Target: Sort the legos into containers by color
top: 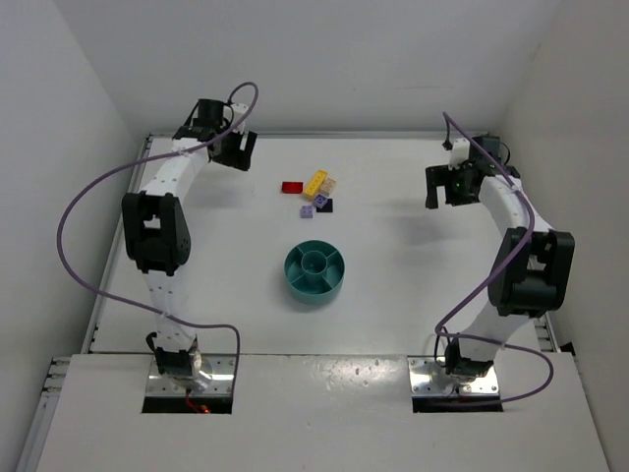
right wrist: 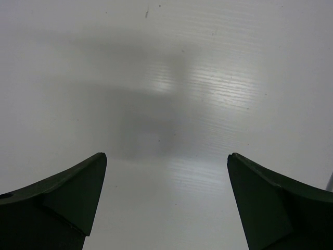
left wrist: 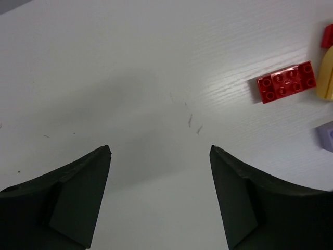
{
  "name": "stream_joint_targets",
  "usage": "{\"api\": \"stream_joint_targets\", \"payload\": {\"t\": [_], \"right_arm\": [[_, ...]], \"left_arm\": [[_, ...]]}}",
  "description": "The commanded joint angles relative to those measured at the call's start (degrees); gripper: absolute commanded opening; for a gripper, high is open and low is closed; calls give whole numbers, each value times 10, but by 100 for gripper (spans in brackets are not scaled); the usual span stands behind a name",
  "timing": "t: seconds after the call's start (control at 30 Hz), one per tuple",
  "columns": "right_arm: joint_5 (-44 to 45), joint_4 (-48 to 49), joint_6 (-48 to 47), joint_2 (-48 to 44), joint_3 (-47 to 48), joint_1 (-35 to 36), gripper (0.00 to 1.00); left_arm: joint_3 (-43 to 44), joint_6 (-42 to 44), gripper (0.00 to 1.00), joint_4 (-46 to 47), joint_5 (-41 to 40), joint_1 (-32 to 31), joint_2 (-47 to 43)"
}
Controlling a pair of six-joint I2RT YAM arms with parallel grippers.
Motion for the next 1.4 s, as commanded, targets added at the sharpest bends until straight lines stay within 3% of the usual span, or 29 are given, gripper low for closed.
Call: {"api": "stream_joint_targets", "payload": {"t": [0.0, 0.13, 0.33, 0.4, 0.87, 1.2, 1.37], "right_arm": [[-40, -8, 8, -1, 25, 3, 99], [-52, -8, 1, 10, 30, 3, 99], [-63, -13, 1, 20, 30, 3, 99], [-68, -13, 1, 20, 30, 3, 99], [-68, -13, -4, 20, 30, 3, 99], [-63, -13, -9, 32, 36, 3, 99], [-63, -13, -9, 37, 36, 3, 99]], "left_arm": [[76, 20, 80, -75, 32, 15, 46], [78, 137, 73, -94, 152, -5, 54], [81, 327, 68, -126, 208, -49, 75], [86, 355, 68, -126, 237, -55, 87], [215, 431, 69, -113, 255, -66, 224], [228, 460, 69, -95, 265, -90, 261], [223, 472, 64, -95, 265, -102, 261]]}}
